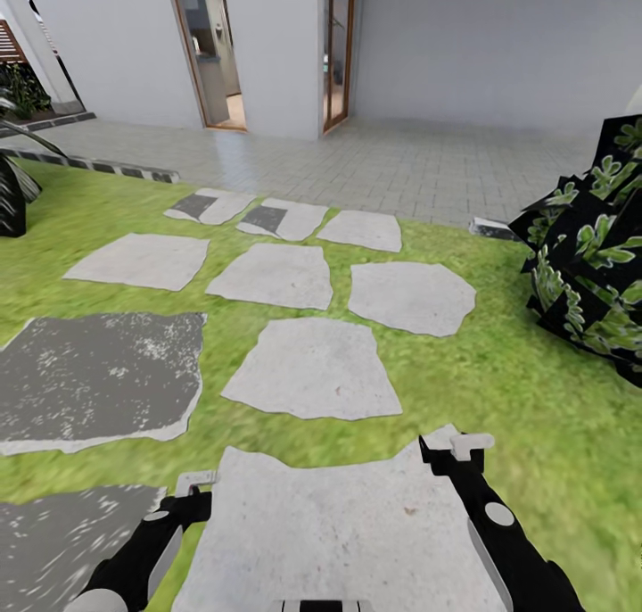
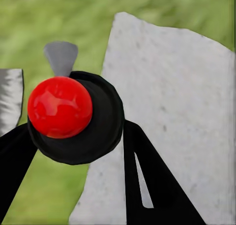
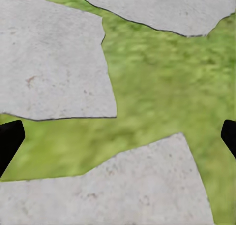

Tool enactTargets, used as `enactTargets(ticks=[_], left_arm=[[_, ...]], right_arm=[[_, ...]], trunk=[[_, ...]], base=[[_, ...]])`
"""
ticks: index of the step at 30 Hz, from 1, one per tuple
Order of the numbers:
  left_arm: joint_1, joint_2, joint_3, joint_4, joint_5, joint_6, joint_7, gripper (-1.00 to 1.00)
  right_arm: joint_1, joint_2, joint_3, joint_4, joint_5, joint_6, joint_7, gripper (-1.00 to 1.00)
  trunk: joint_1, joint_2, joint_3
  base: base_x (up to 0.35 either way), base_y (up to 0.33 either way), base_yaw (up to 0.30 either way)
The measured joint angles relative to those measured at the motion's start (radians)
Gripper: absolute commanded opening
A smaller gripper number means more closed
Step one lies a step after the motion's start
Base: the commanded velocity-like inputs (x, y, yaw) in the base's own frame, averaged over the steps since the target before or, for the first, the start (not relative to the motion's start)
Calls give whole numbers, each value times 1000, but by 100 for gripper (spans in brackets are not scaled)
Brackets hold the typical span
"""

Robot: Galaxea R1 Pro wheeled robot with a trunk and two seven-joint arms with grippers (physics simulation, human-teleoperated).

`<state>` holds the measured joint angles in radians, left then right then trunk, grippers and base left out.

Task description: In the garden, pick up the pesticide atomizer on the floor and spray pesticide onto both trees until each tree trunk is fully covered.

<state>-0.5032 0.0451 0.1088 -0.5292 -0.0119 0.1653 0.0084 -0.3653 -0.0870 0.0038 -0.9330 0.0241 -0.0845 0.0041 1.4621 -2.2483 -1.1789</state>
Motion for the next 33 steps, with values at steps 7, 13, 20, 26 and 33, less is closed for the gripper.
enactTargets(ticks=[7, 13, 20, 26, 33], left_arm=[[0, 0, 0, 0, 0, 18, 0, -100], [0, 7, 0, 0, 1, 29, -1, -100], [0, 1, -1, -1, 0, 29, -6, -100], [2, -2, 0, -3, -1, 28, -5, -100], [2, -2, 0, -3, -2, 29, -5, -100]], right_arm=[[0, 0, -2, 1, -1, 0, 0, 100], [0, -1, -2, 3, -1, 0, 0, 100], [0, -2, -2, 3, -1, 0, 0, 100], [0, -1, -2, 3, -1, 0, -1, 100], [0, 0, -1, 3, -1, 0, -1, 100]], trunk=[[-27, 49, 25], [-38, 70, 43], [-38, 70, 53], [-38, 70, 62], [-38, 70, 71]], base=[[0, 0, 0], [0, 0, 0], [0, 0, 29], [0, 0, 131], [-30, 111, 194]])
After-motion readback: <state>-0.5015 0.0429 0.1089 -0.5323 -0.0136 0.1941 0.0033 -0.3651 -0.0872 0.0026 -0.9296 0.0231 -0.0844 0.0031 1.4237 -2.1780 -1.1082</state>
